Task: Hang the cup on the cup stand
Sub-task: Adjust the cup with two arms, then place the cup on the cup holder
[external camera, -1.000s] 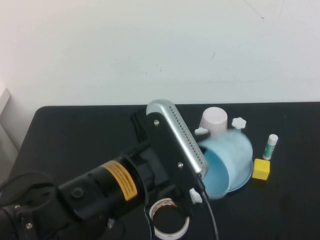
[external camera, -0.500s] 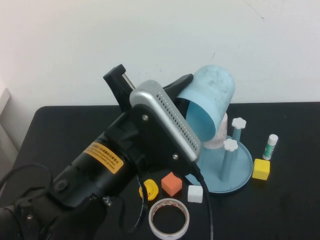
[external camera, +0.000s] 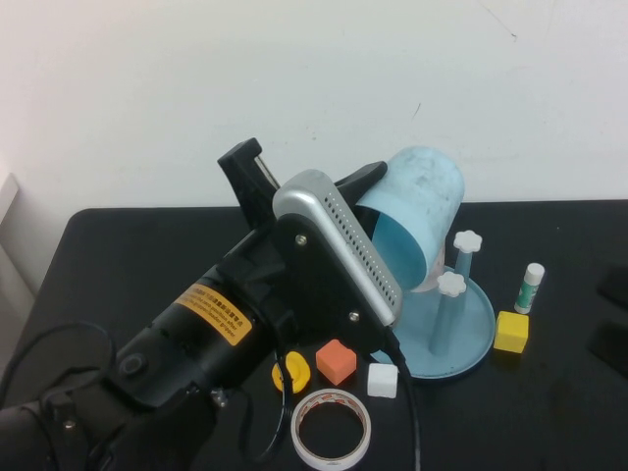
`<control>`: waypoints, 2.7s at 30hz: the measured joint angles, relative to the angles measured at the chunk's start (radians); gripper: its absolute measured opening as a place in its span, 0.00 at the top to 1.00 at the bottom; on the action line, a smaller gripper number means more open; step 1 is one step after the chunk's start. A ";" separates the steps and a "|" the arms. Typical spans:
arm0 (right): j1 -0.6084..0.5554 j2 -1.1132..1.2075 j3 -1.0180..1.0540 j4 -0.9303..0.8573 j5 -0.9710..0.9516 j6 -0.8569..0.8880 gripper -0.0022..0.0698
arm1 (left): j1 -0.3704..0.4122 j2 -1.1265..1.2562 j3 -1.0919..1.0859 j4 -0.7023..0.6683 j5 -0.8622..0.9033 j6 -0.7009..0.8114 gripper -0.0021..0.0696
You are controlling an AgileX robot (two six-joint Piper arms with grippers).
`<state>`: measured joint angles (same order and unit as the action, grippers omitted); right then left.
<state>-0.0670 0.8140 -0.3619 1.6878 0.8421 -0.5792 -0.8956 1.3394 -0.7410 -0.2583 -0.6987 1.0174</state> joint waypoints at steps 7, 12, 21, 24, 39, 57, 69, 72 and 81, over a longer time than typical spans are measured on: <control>0.014 0.316 -0.221 0.000 0.137 -0.005 0.14 | -0.001 0.000 0.000 0.000 0.000 0.002 0.96; 0.105 0.419 -0.350 0.000 0.096 -0.005 0.14 | -0.001 0.000 0.000 0.000 0.000 0.002 0.96; 0.253 0.576 -0.518 0.000 0.028 -0.005 0.14 | -0.001 0.000 0.000 0.000 0.000 0.002 0.96; 0.278 0.619 -0.546 0.001 0.021 -0.005 0.14 | -0.001 0.000 0.000 0.000 0.000 0.002 0.96; 0.345 0.689 -0.619 0.008 -0.034 0.008 0.14 | -0.001 0.000 0.001 -0.015 -0.008 0.006 0.96; 0.345 0.689 -0.619 0.008 -0.032 -0.013 0.18 | -0.001 0.000 0.001 -0.021 -0.010 0.010 0.95; 0.342 0.694 -0.626 0.008 -0.039 -0.053 0.18 | -0.001 -0.029 0.001 -0.033 0.049 -0.001 0.47; 0.317 0.696 -0.647 0.008 -0.039 -0.107 0.18 | -0.001 -0.065 0.001 -0.033 0.103 -0.015 0.46; 0.237 0.697 -0.698 0.008 -0.053 -0.505 0.18 | -0.001 -0.203 0.001 -0.033 0.394 -0.258 0.47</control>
<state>0.1697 1.5105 -1.0603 1.6960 0.7892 -1.0838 -0.8962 1.1368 -0.7395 -0.2916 -0.3043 0.7594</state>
